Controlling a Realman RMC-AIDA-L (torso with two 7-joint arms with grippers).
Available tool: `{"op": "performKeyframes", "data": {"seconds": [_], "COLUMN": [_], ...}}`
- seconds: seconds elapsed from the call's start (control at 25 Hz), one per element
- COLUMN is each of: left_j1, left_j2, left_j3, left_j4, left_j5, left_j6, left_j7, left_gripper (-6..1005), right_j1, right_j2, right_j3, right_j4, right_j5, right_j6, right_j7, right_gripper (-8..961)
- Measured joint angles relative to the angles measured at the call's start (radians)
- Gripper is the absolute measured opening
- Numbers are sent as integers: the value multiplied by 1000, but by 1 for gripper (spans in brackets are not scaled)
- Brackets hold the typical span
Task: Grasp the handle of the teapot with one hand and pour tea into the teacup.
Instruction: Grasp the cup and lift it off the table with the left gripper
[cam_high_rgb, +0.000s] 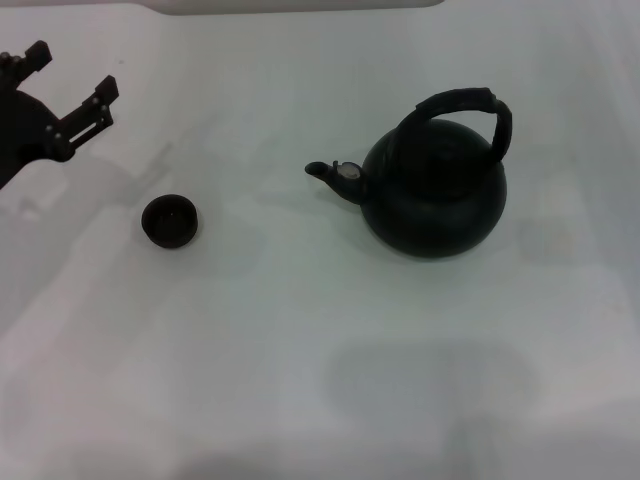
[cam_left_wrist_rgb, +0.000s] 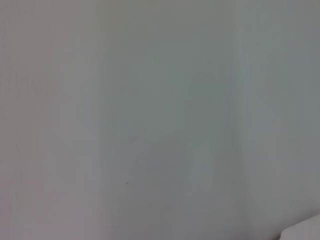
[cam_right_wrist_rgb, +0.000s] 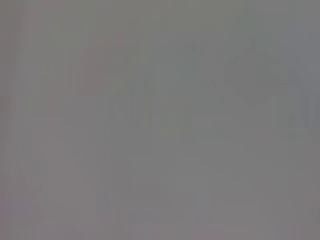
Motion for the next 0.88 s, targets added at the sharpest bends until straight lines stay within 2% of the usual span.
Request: {"op": "performKeyframes", "data": {"seconds": [0.36, 0.88], "left_j1": [-13, -18], "left_j2": [0, 2], "left_j3": [2, -1], "left_j4": [-35, -61], "left_j5": [-73, -83], "left_j6": [-1, -3], "left_j7": [54, 61], "left_gripper": [876, 877], "right_j1": [7, 22], "right_j2": [0, 0], "right_j3": [0, 0], "right_j4": [-30, -39], "right_j5": [0, 0], "right_j6": [-5, 6], "right_j7": [0, 1], "right_gripper": [579, 579]}}
